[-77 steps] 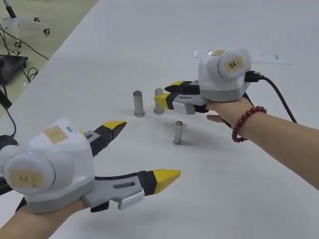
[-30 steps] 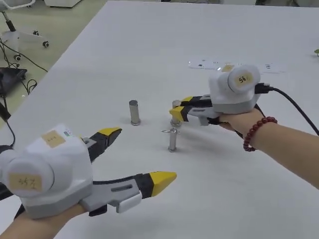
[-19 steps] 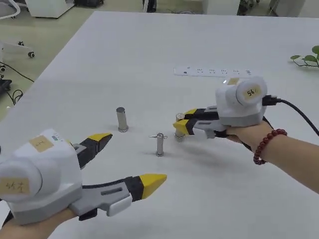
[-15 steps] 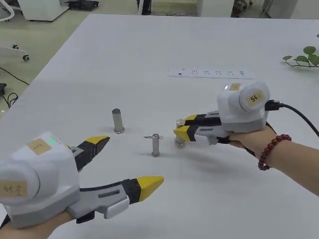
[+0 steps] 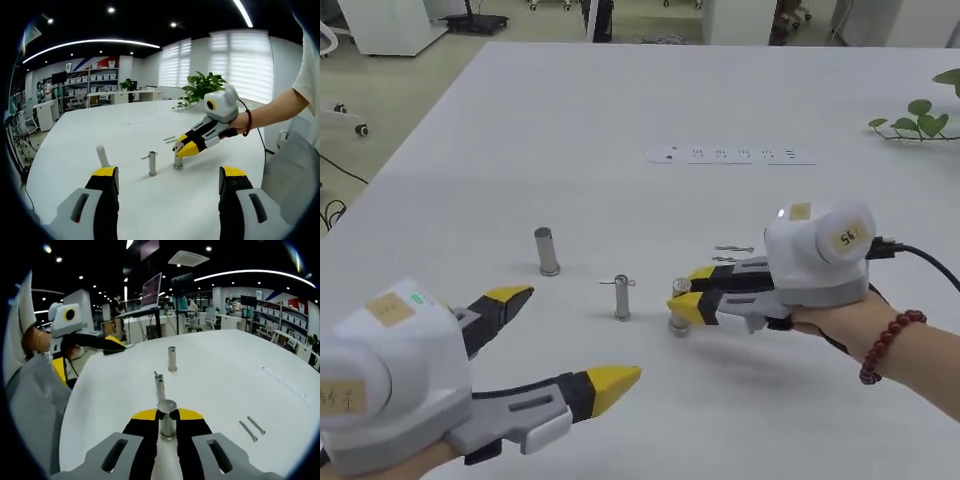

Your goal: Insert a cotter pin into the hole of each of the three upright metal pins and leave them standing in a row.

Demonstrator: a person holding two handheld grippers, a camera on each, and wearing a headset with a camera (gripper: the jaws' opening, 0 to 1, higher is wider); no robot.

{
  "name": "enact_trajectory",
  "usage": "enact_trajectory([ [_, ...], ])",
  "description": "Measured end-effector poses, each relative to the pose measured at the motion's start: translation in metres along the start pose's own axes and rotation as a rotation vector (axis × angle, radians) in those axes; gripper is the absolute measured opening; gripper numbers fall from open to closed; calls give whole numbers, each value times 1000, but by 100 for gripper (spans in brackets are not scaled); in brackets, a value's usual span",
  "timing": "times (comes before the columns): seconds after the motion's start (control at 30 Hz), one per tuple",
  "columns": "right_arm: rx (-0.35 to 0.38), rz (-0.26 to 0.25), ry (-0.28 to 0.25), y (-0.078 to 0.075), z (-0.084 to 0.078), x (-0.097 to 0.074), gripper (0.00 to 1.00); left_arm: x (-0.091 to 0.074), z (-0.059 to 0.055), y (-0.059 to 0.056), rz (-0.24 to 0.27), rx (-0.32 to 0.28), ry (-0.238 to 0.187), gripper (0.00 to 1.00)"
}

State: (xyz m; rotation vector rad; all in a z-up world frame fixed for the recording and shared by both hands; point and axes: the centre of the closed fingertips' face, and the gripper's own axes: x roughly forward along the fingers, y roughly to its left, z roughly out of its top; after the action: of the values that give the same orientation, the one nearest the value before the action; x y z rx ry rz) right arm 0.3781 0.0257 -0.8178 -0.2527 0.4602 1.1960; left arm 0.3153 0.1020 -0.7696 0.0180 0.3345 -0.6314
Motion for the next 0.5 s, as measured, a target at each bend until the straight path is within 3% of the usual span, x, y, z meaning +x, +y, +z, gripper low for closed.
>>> enact_trajectory([
  [0.5, 8, 6, -20, 10, -9, -3, 13, -3, 0, -6, -12, 17, 6, 81],
])
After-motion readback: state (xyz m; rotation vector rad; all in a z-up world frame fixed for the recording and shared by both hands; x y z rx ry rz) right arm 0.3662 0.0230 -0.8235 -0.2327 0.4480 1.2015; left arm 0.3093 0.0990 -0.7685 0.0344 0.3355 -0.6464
